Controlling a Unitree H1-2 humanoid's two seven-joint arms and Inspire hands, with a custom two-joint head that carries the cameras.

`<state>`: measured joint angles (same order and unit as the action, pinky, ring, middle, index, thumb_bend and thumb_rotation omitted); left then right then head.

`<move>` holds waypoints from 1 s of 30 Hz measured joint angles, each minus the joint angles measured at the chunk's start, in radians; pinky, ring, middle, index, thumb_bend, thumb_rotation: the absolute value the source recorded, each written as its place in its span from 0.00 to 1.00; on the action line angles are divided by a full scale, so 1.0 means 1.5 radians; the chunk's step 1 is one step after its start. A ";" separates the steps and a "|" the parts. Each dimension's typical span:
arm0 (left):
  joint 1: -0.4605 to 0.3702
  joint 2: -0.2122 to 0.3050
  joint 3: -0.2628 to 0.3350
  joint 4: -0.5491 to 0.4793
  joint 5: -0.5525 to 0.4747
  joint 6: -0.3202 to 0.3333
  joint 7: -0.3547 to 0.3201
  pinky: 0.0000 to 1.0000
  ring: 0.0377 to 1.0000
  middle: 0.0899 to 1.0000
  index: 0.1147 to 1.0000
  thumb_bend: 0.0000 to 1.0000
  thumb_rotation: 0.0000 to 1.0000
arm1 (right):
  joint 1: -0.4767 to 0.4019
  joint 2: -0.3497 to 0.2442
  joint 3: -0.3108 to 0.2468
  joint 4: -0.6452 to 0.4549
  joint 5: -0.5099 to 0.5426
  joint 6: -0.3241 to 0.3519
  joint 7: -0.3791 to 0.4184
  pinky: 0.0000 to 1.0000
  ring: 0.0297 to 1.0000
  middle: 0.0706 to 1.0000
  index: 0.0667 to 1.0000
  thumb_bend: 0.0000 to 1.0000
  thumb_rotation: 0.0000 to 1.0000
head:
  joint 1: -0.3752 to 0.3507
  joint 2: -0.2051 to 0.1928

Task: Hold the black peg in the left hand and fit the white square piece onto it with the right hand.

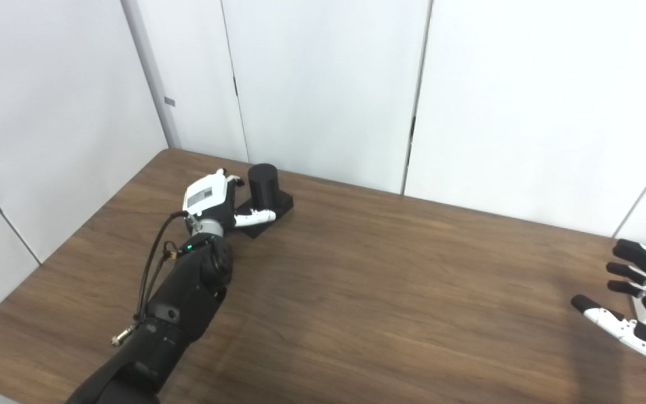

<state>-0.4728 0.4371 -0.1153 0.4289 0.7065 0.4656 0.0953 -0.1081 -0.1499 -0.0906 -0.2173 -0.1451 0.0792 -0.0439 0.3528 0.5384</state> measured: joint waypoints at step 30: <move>-0.007 0.006 -0.034 0.056 -0.007 -0.039 0.022 0.89 1.00 0.97 0.63 0.75 0.27 | 0.001 0.000 -0.001 0.000 -0.002 0.000 -0.002 0.65 0.71 0.76 0.73 0.58 0.00 | -0.005 0.003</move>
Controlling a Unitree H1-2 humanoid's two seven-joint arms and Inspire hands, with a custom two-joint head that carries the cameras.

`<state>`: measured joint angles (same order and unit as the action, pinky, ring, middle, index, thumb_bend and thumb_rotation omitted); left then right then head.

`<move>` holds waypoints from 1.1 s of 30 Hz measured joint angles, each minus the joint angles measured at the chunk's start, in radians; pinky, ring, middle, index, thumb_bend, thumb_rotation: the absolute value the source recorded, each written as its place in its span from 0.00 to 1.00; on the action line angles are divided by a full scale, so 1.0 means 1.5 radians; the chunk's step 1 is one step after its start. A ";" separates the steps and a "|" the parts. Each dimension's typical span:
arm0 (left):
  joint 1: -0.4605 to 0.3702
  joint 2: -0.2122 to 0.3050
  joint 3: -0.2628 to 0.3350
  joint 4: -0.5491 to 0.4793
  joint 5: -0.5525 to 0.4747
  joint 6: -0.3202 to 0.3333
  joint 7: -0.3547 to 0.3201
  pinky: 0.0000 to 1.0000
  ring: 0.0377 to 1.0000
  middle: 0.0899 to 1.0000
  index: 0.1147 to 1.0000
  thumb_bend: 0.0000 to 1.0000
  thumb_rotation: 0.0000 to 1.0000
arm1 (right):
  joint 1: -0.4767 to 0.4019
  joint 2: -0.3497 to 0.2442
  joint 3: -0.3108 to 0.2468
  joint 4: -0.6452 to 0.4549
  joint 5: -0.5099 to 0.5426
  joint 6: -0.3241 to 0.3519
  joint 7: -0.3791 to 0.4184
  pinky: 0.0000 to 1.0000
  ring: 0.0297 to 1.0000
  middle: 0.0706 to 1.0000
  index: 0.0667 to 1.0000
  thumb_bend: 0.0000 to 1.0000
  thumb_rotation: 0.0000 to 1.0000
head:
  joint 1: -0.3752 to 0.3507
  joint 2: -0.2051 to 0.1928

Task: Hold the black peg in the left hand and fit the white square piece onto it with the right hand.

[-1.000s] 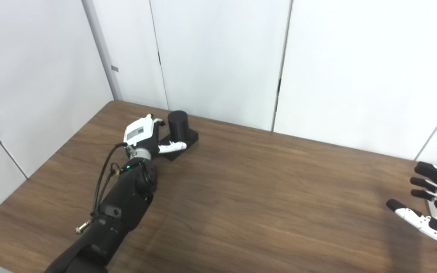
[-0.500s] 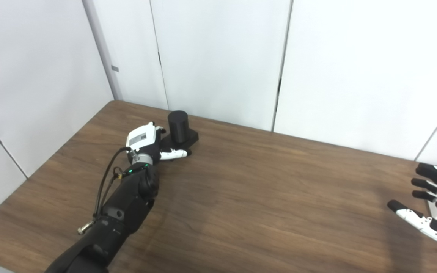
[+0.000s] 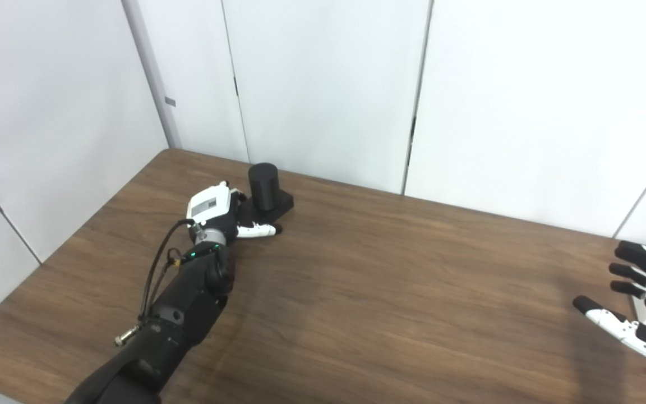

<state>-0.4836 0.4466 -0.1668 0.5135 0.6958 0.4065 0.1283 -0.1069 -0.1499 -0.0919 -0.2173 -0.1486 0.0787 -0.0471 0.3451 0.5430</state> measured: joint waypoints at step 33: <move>0.045 0.055 -0.012 -0.054 -0.151 -0.271 -0.119 0.85 0.97 0.98 0.43 0.52 0.07 | 0.001 0.004 -0.002 -0.010 -0.015 0.009 -0.007 0.68 0.75 0.78 0.74 0.54 0.00 | -0.039 0.015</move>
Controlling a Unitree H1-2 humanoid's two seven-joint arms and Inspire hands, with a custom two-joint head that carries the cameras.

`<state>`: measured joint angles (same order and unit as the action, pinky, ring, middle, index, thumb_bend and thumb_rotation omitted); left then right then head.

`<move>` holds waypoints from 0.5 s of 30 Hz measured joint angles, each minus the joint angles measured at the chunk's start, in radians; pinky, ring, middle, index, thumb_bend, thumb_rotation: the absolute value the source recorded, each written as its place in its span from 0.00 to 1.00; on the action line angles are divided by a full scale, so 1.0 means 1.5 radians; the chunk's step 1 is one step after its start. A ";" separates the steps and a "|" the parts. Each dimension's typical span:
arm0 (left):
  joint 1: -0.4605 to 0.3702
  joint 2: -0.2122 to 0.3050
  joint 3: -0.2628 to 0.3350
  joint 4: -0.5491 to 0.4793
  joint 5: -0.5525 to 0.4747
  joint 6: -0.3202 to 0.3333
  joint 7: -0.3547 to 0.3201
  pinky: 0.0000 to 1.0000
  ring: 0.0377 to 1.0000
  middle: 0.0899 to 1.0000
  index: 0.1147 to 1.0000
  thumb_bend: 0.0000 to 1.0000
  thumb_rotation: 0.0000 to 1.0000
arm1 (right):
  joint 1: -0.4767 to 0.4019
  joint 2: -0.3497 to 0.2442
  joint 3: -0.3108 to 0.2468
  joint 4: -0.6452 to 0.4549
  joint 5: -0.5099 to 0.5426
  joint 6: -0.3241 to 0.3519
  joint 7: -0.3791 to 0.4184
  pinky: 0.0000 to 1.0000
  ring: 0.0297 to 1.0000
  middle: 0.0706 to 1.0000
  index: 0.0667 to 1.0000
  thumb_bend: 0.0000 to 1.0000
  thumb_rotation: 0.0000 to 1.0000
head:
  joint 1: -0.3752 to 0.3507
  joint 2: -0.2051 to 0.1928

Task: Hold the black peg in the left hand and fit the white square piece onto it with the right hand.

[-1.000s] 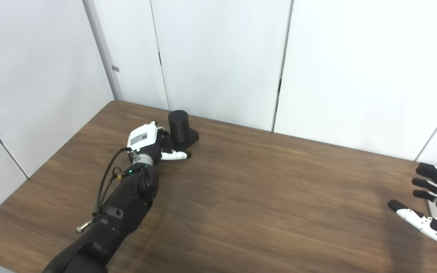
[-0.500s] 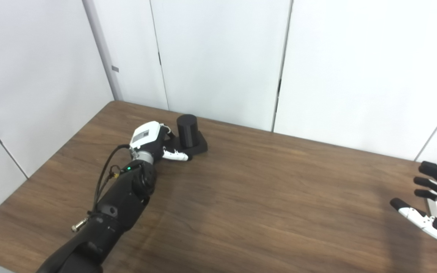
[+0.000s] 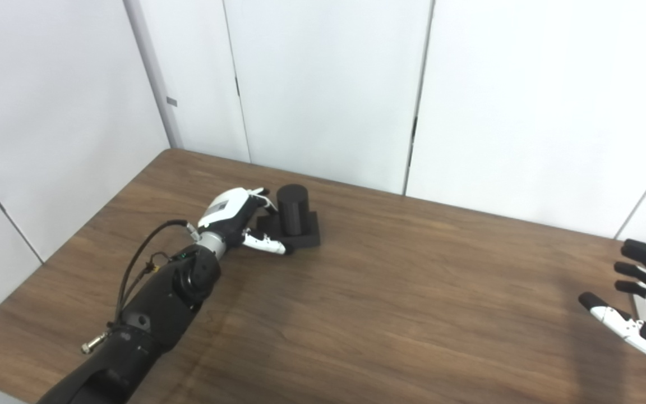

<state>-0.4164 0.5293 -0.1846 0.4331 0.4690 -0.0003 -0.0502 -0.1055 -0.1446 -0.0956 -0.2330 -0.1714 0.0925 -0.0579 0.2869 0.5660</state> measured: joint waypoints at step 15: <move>-0.004 -0.019 -0.098 -0.065 0.025 -0.111 -0.067 0.82 0.97 1.00 0.43 0.52 0.07 | -0.001 -0.007 -0.002 0.073 0.032 -0.069 0.005 0.69 0.72 0.76 0.73 0.58 0.09 | -0.039 0.009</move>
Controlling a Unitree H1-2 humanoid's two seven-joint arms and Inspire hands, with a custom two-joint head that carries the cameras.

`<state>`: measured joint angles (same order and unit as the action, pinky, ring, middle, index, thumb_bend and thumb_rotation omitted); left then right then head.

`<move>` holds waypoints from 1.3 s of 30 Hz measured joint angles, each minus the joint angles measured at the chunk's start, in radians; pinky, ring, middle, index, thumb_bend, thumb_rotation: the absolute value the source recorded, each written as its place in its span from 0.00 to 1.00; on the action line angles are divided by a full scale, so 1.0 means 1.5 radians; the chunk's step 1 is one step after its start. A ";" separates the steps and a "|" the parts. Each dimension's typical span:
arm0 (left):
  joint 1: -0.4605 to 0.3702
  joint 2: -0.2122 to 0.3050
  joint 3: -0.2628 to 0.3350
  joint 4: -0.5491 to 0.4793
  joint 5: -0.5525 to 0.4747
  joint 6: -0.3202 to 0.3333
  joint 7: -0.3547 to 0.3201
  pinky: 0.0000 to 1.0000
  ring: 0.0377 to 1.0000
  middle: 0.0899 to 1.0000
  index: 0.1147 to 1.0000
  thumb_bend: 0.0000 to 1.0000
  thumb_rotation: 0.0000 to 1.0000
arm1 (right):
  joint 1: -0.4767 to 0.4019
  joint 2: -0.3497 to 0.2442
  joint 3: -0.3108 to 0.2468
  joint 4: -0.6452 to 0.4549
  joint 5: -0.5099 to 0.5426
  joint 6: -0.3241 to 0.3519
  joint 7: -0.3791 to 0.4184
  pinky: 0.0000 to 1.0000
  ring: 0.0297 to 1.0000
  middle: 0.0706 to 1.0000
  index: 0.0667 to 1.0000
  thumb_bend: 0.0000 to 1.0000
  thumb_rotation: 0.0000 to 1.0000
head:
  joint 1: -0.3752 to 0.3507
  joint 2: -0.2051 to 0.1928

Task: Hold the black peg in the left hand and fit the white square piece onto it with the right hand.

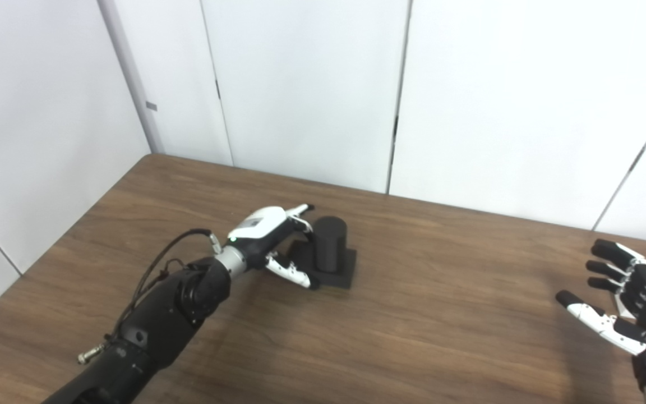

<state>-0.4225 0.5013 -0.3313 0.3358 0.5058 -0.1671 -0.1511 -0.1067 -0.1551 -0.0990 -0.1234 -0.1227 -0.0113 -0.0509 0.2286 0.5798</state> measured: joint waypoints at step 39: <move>-0.109 -0.039 -0.238 0.031 0.151 -0.103 0.075 0.83 0.92 0.93 0.43 0.52 0.07 | -0.040 -0.041 -0.003 0.011 -0.044 -0.026 -0.001 0.60 0.69 0.75 0.73 0.67 0.26 | -0.275 0.013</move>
<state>-0.5865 0.4433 -0.6884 0.3817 0.7322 -0.3220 -0.0384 -0.1674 -0.2160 -0.1031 -0.1067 -0.1883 -0.0496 -0.0530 -0.1840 0.5998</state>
